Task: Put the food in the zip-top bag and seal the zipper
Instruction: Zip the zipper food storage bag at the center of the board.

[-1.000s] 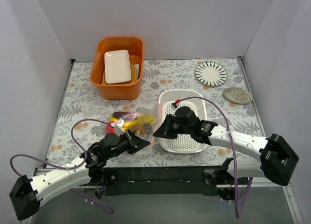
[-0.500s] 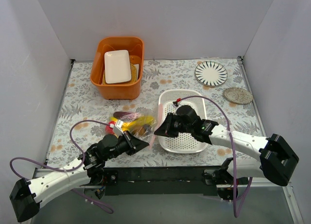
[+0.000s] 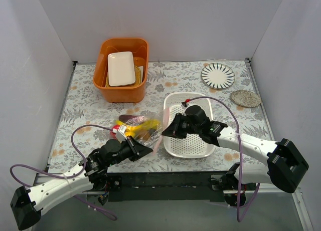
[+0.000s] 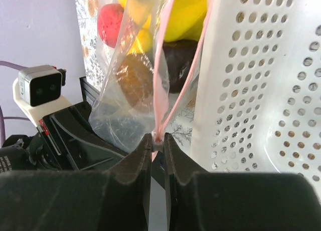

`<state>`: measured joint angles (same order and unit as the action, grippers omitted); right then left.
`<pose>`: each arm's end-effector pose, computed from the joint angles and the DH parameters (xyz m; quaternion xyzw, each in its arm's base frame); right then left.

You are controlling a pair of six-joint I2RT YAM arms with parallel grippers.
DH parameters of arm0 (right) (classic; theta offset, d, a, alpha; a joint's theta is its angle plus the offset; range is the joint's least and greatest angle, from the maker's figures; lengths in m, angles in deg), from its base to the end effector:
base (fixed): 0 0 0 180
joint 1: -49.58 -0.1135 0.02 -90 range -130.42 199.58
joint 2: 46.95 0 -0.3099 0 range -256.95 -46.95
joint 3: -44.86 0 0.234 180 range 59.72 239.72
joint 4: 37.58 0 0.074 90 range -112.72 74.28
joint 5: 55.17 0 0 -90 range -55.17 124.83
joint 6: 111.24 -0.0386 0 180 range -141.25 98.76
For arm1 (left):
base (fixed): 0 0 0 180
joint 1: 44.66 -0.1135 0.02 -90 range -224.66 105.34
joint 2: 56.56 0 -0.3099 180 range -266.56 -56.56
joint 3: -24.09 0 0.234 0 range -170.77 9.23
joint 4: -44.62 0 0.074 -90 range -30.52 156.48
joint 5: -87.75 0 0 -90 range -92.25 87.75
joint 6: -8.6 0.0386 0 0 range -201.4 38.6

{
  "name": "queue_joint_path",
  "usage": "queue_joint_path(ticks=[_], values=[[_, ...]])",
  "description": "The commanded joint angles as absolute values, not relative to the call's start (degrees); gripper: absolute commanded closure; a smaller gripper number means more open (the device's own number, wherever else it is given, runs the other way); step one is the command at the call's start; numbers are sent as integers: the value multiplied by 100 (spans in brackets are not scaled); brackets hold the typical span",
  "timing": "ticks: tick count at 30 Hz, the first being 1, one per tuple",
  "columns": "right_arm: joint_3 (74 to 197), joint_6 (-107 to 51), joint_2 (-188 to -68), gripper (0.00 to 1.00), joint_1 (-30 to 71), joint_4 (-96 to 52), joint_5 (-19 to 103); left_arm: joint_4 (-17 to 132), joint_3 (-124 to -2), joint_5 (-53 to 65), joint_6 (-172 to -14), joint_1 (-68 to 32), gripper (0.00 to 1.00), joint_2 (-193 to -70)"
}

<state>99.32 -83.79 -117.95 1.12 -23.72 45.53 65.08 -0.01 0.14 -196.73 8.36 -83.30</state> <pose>0.1538 0.1844 0.2833 0.0600 0.8631 0.4536 0.2135 0.0472 -0.0653 0.1980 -0.4217 0.7198 -0.5500 0.0386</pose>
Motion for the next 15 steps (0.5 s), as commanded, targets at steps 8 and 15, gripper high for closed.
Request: queue_joint_path(ticks=[8,15], values=[[10261,-7969,-11823,85,766,-2466,4397,7521,9,30,-21798,852,100,-7897],[10270,-7846,-11814,85,1029,-2430,4547,7679,61,30,-21860,852,100,-7712]])
